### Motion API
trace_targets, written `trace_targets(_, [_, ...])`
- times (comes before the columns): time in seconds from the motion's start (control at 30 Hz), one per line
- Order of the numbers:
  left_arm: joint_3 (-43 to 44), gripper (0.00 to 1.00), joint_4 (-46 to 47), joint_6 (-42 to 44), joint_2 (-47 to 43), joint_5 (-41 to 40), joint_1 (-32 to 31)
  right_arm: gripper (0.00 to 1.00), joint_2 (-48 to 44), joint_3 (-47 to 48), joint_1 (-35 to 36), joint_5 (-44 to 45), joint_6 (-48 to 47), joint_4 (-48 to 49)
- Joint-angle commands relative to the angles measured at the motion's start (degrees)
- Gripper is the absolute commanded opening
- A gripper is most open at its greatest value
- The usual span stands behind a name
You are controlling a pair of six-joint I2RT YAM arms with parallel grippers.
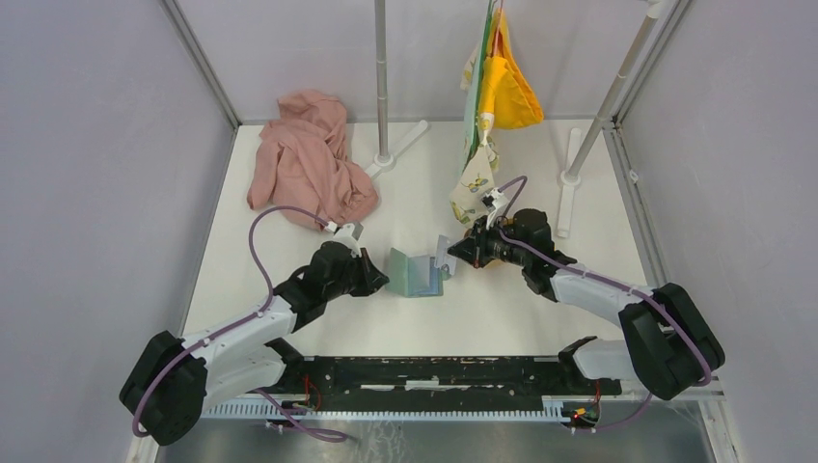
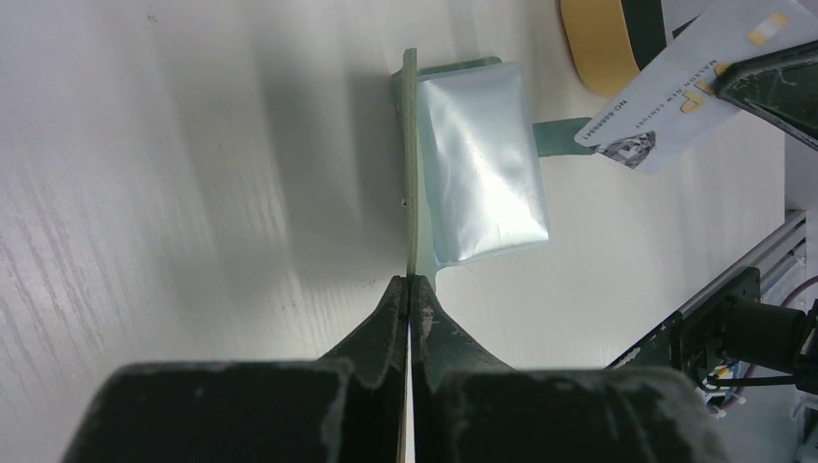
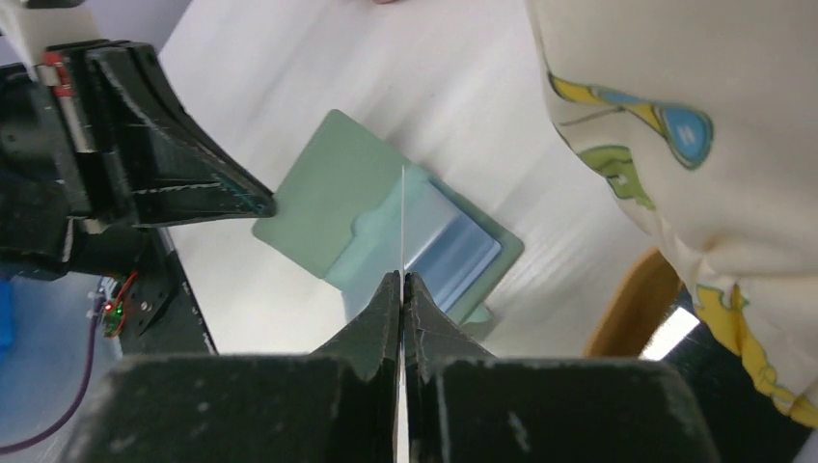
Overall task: Put the credit cards into the card holder
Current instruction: Insert the credit card into the card holder.
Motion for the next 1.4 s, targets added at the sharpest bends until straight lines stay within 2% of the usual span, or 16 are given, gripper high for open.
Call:
trace_targets(0.0, [-0.1,0.02,1.0,-1.4,0.2,0.3,0.2,0.0,-0.8,-0.3,1.2,10.4,0.4,-1.0])
trace_targets(0.3, [-1.5,0.02,2.9,-2.2,0.5,1.5,0.2,0.0,5.0,0.8,2.4,10.9,5.9,-0.1])
trace_targets(0.57, [-3.0,0.02,4.5,-3.0,1.0,2.8,0.2,0.0,8.9,1.7,4.2,1.2,11.4,6.7])
trace_targets(0.77, [-3.3,0.02,7.0,-3.2,2.5,4.6,0.2,0.0,9.4,1.9,5.9,-1.8,12.6,9.0])
trace_targets(1.0, [-4.4,0.02,13.7,-4.6,6.1,9.4,0.1,0.0,16.3,3.0,7.4,-5.4,18.9,15.2])
trace_targets(1.03, [-4.7,0.05,14.4,-5.0,6.3,9.8,0.0,0.0,17.0,3.2,7.3,-5.7,19.0,15.7])
trace_targets(1.13, [-5.1,0.27,14.4,-5.2,5.8,9.5,0.1,0.0,18.0,3.3,7.4,-6.0,18.5,16.2])
trace_targets(1.27, [-3.4,0.53,5.9,-3.2,-0.4,4.5,0.0,0.0,18.9,3.9,7.4,-4.9,15.6,13.6])
trace_targets(1.37, [-0.9,0.64,-2.0,-1.4,-9.4,0.3,0.0,0.0,20.1,4.5,7.5,-4.5,14.6,12.5])
